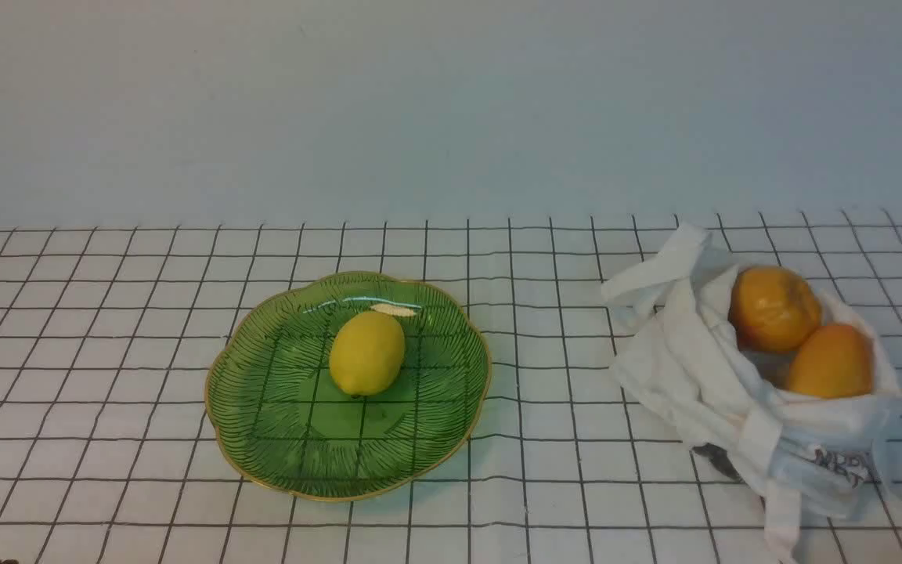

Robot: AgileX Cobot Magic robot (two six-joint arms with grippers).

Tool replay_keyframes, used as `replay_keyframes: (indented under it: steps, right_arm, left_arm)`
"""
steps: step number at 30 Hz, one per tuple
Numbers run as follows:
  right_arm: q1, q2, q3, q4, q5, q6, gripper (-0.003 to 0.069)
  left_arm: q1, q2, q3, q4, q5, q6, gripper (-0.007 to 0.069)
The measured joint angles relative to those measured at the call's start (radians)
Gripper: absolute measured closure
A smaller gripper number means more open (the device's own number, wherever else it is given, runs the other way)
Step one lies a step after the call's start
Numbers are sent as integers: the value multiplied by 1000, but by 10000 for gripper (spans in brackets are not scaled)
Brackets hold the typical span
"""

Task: Take the fruit out of the bag on the white checkered tablecloth and place them on the plate.
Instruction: 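Reach into the cloth bag and grasp a fruit inside it with the right gripper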

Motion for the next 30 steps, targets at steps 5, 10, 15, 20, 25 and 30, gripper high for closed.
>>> replay_keyframes:
  steps: [5, 10, 15, 20, 25, 30]
  right_arm:
    - [0, 0, 0, 0, 0, 0, 669]
    - [0, 0, 0, 0, 0, 0, 669]
    - [0, 0, 0, 0, 0, 0, 669]
    - [0, 0, 0, 0, 0, 1, 669]
    - [0, 0, 0, 19, -10, 9, 669]
    - [0, 0, 8, 236, -206, 130, 669]
  left_arm:
    - [0, 0, 0, 0, 0, 0, 632]
    - [0, 0, 0, 0, 0, 0, 632]
    - [0, 0, 0, 0, 0, 0, 632]
    - [0, 0, 0, 0, 0, -1, 632]
    - [0, 0, 0, 0, 0, -1, 632]
    - [0, 0, 0, 0, 0, -1, 632]
